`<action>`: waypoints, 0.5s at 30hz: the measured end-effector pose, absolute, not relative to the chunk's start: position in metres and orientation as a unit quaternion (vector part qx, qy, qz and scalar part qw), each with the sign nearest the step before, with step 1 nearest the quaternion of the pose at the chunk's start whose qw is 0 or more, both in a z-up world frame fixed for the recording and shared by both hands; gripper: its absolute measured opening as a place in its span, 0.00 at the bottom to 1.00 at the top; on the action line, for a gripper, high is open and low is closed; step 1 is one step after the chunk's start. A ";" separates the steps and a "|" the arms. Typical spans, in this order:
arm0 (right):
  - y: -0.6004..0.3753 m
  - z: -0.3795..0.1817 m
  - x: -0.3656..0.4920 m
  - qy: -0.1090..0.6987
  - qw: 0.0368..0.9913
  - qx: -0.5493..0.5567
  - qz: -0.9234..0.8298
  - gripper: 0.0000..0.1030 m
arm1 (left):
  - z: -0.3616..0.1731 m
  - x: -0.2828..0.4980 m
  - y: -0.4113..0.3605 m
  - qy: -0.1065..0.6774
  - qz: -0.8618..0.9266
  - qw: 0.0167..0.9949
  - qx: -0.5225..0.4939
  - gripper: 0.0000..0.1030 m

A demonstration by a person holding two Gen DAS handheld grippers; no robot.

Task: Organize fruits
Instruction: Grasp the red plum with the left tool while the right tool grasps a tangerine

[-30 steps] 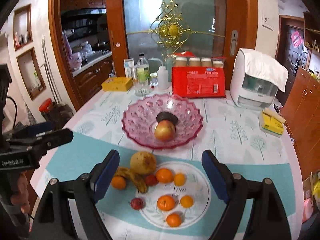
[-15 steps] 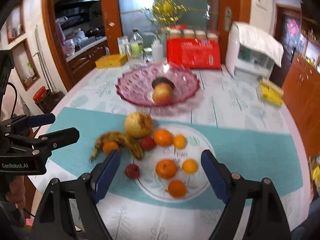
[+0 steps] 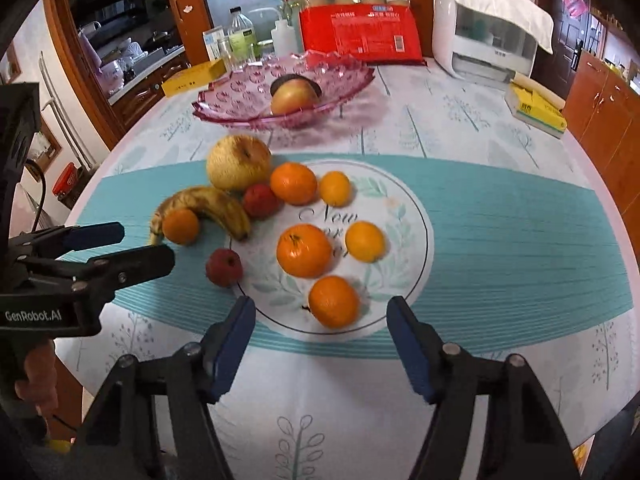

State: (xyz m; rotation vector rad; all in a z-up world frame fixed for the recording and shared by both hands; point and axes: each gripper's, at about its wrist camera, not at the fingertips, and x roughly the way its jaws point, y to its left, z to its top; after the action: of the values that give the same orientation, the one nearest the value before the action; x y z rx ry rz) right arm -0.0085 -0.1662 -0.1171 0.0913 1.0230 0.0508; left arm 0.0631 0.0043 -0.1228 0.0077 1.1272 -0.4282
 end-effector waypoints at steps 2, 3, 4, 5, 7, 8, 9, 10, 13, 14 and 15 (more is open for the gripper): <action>-0.171 -0.124 -0.008 0.495 0.867 0.052 0.022 0.66 | -0.128 0.066 0.002 0.536 -0.201 0.820 -0.004 0.90; -0.172 -0.126 -0.008 0.497 0.866 0.054 0.021 0.65 | -0.130 0.066 0.002 0.537 -0.199 0.819 -0.005 0.90; -0.174 -0.130 -0.008 0.498 0.865 0.057 0.020 0.64 | -0.134 0.067 0.000 0.538 -0.197 0.819 -0.004 0.90; -0.176 -0.132 -0.008 0.499 0.864 0.059 0.021 0.63 | -0.135 0.068 -0.001 0.539 -0.196 0.819 -0.002 0.90; -0.178 -0.137 -0.007 0.501 0.863 0.062 0.020 0.62 | -0.140 0.069 -0.003 0.540 -0.190 0.820 0.001 0.90; -0.179 -0.139 -0.006 0.502 0.863 0.064 0.020 0.61 | -0.143 0.070 -0.004 0.542 -0.189 0.819 0.000 0.90; -0.181 -0.142 -0.006 0.502 0.862 0.067 0.022 0.60 | -0.145 0.071 -0.005 0.544 -0.188 0.818 -0.001 0.90; -0.181 -0.143 -0.005 0.503 0.861 0.069 0.022 0.60 | -0.148 0.072 -0.008 0.546 -0.189 0.816 0.000 0.88; -0.183 -0.148 -0.004 0.503 0.861 0.072 0.025 0.58 | -0.154 0.074 -0.013 0.560 -0.193 0.806 0.006 0.81; -0.183 -0.150 -0.003 0.504 0.860 0.072 0.027 0.57 | -0.157 0.075 -0.016 0.561 -0.193 0.805 0.010 0.78; -0.183 -0.151 -0.002 0.505 0.859 0.073 0.029 0.57 | -0.159 0.076 -0.018 0.563 -0.194 0.803 0.013 0.76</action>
State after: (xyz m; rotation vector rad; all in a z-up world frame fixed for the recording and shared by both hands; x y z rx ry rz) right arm -0.0021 -0.1830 -0.1512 0.1535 1.0608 0.0605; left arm 0.0761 -0.0184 -0.1589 0.0280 1.2057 -0.4151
